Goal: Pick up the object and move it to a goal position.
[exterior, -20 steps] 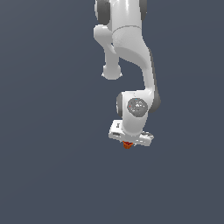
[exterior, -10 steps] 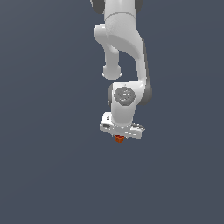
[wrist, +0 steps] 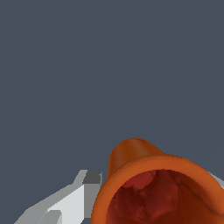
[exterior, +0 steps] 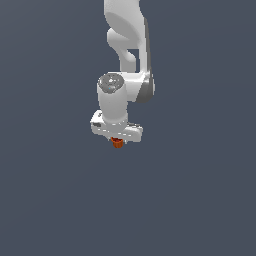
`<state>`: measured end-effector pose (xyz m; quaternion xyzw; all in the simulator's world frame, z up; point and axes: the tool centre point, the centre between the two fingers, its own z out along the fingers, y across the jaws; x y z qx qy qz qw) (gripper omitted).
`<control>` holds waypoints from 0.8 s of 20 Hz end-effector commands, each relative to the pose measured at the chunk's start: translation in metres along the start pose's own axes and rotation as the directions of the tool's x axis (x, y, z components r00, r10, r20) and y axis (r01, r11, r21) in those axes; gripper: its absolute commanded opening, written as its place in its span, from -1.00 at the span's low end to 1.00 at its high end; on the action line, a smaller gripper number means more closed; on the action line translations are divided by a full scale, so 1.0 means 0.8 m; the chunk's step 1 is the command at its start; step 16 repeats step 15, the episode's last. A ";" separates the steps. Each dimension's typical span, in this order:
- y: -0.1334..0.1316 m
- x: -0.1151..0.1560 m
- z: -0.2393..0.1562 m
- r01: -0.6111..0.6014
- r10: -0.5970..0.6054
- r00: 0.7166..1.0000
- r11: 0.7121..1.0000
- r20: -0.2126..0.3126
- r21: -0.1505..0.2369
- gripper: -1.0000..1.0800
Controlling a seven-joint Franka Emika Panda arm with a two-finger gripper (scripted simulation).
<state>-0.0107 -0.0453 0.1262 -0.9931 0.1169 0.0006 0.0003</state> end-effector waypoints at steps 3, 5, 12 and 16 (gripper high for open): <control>0.050 -0.012 -0.031 0.000 0.000 1.000 1.000 -0.001 0.001 -1.00; 0.069 -0.016 -0.043 0.000 0.000 1.000 1.000 -0.001 0.001 -1.00; 0.111 -0.024 -0.069 0.001 -0.001 1.000 1.000 -0.001 0.001 -1.00; 0.115 -0.024 -0.072 0.001 -0.001 1.000 1.000 -0.001 0.001 -1.00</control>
